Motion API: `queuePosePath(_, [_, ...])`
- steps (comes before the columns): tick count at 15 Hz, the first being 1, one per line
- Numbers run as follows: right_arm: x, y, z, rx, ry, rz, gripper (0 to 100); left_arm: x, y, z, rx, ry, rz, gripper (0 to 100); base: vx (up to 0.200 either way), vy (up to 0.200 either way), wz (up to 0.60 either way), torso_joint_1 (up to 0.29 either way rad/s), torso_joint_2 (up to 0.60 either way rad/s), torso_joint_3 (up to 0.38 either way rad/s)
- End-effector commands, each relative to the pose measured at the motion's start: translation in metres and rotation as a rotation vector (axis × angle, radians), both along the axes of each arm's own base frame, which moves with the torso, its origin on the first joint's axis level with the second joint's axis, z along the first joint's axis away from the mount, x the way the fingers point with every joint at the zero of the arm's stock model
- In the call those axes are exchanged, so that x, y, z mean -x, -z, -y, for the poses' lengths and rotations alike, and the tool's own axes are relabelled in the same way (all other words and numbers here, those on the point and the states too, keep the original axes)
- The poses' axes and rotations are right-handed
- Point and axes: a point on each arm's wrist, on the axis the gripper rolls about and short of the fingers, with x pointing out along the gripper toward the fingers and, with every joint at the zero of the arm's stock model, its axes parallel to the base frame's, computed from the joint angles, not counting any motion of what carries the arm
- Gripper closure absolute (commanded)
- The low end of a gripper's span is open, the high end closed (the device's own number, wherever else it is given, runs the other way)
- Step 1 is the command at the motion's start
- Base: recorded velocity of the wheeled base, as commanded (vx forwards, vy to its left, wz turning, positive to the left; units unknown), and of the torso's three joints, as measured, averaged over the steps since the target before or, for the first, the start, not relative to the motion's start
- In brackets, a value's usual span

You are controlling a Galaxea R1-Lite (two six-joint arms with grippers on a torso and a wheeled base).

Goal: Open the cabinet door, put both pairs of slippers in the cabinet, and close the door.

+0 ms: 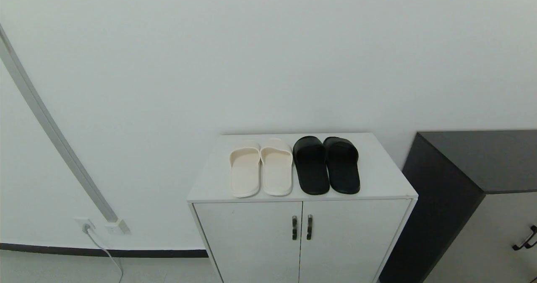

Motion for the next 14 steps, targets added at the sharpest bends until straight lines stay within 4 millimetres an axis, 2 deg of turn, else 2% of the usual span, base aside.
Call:
queuePosePath(1, [0.000, 0.000, 0.000, 0.000, -0.001, -0.001, 0, 0.000, 0.000, 0.000, 0.004, -0.002, -0.001, 100, 0.000, 0.000, 0.00, 0.000, 0.00, 0.000])
queuePosePath(5, [-0.001, 0.000, 0.000, -0.017, 0.005, -0.011, 0, 0.000, 0.000, 0.000, 0.001, -0.002, -0.001, 100, 0.000, 0.000, 0.00, 0.000, 0.00, 0.000])
queuePosePath(6, [-0.004, -0.011, 0.000, -0.032, 0.014, -0.029, 0, 0.000, 0.000, 0.000, 0.001, 0.000, -0.001, 100, 0.000, 0.000, 0.00, 0.000, 0.00, 0.000])
queuePosePath(7, [0.003, -0.067, 0.000, -0.131, 0.004, 0.102, 0, 0.000, 0.000, 0.000, 0.001, 0.000, -0.001, 100, 0.000, 0.000, 0.00, 0.000, 0.00, 0.000])
queuePosePath(8, [-0.012, -0.075, -0.001, -0.146, -0.032, -0.066, 0, 0.000, 0.000, 0.000, -0.001, 0.000, -0.001, 100, 0.000, 0.000, 0.00, 0.000, 0.00, 0.000])
queuePosePath(9, [-0.029, -0.071, -0.002, -0.098, -0.094, -0.207, 0, 0.000, 0.000, 0.000, -0.002, 0.003, -0.001, 100, 0.000, 0.000, 0.00, 0.000, 0.00, 0.000])
queuePosePath(10, [-0.055, -0.065, -0.005, -0.083, -0.199, -0.353, 0, 0.000, 0.000, 0.000, -0.010, 0.004, -0.001, 100, 0.000, 0.000, 0.00, 0.000, 0.00, 0.000])
queuePosePath(12, [-0.107, -0.072, -0.020, -0.088, -0.336, -0.414, 0, 0.000, 0.000, 0.001, -0.046, 0.023, -0.003, 100, 0.000, 0.000, 0.00, 0.000, 0.00, 0.000])
queuePosePath(14, [-0.147, -0.073, -0.055, -0.075, -0.337, -0.423, 0, 0.000, 0.000, 0.001, -0.063, 0.029, -0.004, 100, 0.000, 0.000, 0.00, 0.000, 0.00, 0.000])
